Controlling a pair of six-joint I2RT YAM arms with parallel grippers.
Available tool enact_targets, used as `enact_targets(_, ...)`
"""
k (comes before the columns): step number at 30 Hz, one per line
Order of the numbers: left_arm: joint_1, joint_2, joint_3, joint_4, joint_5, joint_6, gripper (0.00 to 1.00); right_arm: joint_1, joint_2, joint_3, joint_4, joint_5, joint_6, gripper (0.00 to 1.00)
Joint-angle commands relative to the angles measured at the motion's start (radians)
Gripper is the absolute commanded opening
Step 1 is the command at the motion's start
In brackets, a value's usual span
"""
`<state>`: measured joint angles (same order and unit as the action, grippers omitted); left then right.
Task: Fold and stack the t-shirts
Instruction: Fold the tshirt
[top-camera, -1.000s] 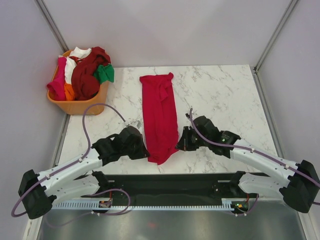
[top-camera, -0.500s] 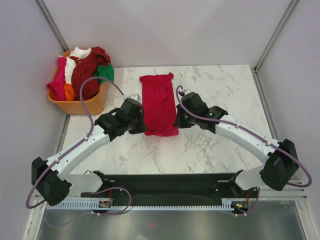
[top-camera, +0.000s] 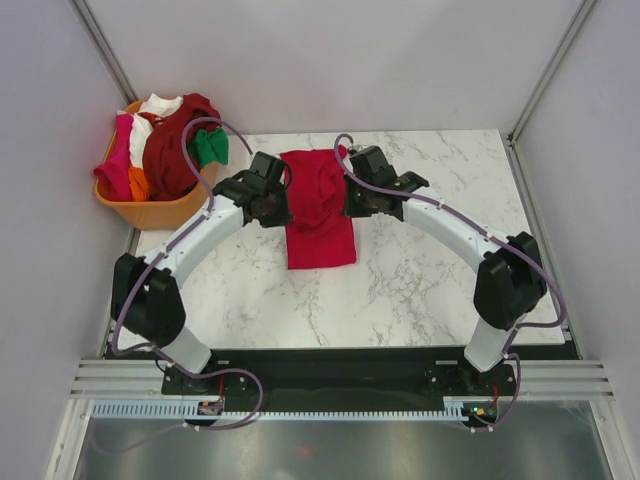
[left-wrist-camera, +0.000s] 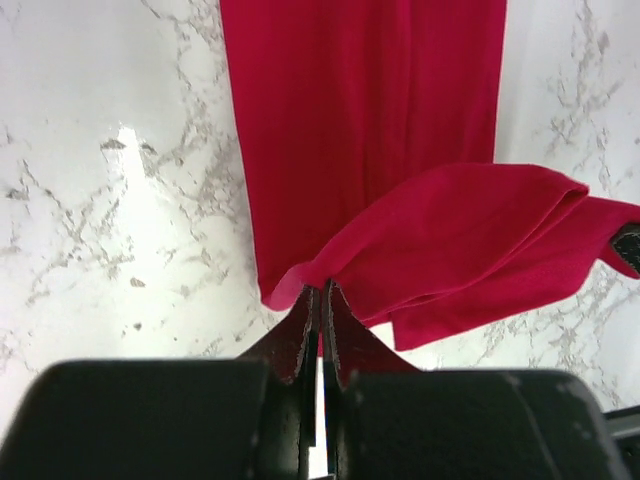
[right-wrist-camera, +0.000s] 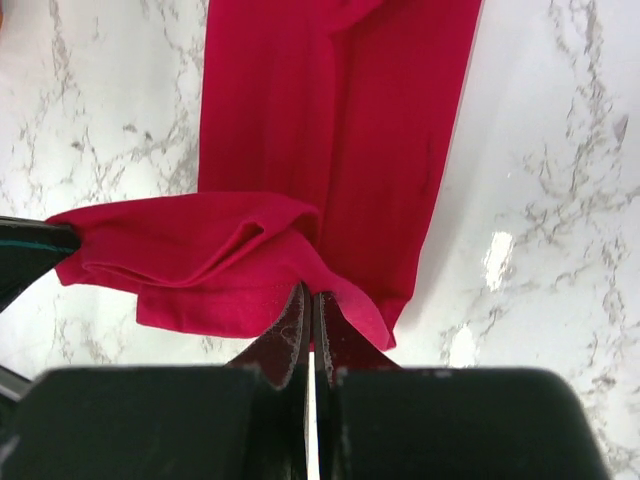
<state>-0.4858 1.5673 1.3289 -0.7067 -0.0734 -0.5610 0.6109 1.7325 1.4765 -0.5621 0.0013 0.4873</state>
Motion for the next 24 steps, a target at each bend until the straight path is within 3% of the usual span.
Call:
enact_targets(1, 0.032, 0.083, 0.101, 0.035, 0.049, 0.075, 0.02, -0.036, 0.074, 0.1, 0.004, 0.002, -0.03, 0.0)
enact_targets(8, 0.101, 0.322, 0.254, 0.035, 0.092, 0.11, 0.02, -0.089, 0.303, 0.308, -0.035, -0.037, -0.015, 0.0)
enact_targets(10, 0.116, 0.39, 0.333, 0.032, 0.089, 0.125, 0.02, -0.111, 0.399, 0.373, -0.056, -0.059, -0.019, 0.08)
enact_targets(11, 0.128, 0.469, 0.364, 0.018, 0.099, 0.14, 0.03, -0.117, 0.432, 0.448, -0.07, -0.058, -0.024, 0.17)
enact_targets(12, 0.134, 0.508, 0.431, 0.004, 0.101, 0.145, 0.08, -0.131, 0.464, 0.485, -0.1, -0.055, -0.029, 0.58)
enact_targets(13, 0.142, 0.549, 0.47, -0.016, 0.101, 0.145, 0.2, -0.14, 0.522, 0.52, -0.119, -0.038, -0.03, 0.73)
enact_targets(14, 0.156, 0.581, 0.505, -0.034, 0.119, 0.136, 0.55, -0.148, 0.547, 0.591, -0.139, -0.028, -0.024, 0.83)
enact_targets(15, 0.162, 0.627, 0.568, -0.057, 0.138, 0.133, 0.78, -0.158, 0.567, 0.62, -0.154, -0.023, -0.018, 0.88)
enact_targets(16, 0.165, 0.638, 0.594, -0.06, 0.152, 0.131, 0.94, -0.178, 0.59, 0.646, -0.176, -0.023, -0.015, 0.88)
enact_targets(17, 0.167, 0.645, 0.618, -0.065, 0.156, 0.136, 1.0, -0.186, 0.593, 0.683, -0.185, -0.023, -0.012, 0.88)
enact_targets(20, 0.168, 0.613, 0.673, -0.092, 0.112, 0.142, 1.0, -0.198, 0.549, 0.694, -0.188, -0.009, -0.035, 0.9)
enact_targets(24, 0.167, 0.501, 0.601, -0.102, 0.07, 0.142, 1.0, -0.198, 0.44, 0.593, -0.182, 0.017, -0.085, 0.91)
